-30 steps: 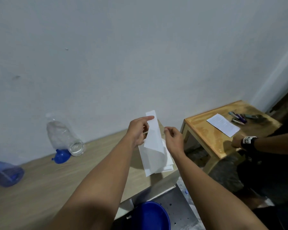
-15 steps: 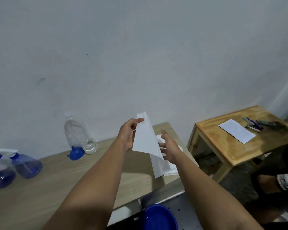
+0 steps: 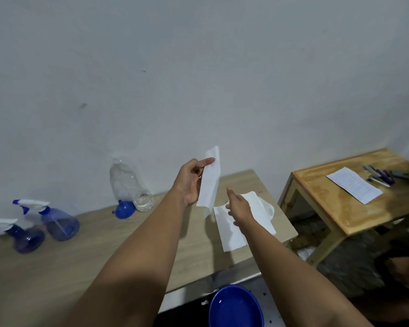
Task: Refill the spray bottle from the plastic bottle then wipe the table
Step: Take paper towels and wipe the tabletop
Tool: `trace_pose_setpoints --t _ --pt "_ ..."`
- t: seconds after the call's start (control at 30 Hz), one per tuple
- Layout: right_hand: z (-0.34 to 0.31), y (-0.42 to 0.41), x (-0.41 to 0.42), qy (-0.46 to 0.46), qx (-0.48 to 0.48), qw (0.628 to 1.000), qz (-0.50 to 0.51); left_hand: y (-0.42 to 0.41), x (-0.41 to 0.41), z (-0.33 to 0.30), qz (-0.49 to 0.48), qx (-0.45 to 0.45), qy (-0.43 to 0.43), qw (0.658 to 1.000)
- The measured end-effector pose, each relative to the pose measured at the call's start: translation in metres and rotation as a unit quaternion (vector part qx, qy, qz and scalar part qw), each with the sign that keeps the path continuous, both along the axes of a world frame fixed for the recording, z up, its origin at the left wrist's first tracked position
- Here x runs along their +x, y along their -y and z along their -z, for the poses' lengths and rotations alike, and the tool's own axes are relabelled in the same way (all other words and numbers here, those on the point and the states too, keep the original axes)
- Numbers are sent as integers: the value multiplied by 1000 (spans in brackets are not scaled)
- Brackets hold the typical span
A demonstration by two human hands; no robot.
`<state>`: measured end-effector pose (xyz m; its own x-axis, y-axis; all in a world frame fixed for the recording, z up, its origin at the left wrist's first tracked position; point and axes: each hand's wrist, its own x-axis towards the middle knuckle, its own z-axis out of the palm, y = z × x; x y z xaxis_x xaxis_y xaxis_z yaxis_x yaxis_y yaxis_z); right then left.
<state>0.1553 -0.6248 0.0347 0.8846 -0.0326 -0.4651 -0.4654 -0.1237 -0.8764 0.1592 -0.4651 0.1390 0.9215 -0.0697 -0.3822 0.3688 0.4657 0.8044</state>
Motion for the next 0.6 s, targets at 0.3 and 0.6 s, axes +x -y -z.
trace_pose_setpoints --t 0.3,0.6 --pt "-8 -11 0 -73 304 950 16 -8 -1 -3 10 -10 9 1000" --pt "-10 -88 -11 10 208 978 9 -125 -64 33 -130 77 -34 988"
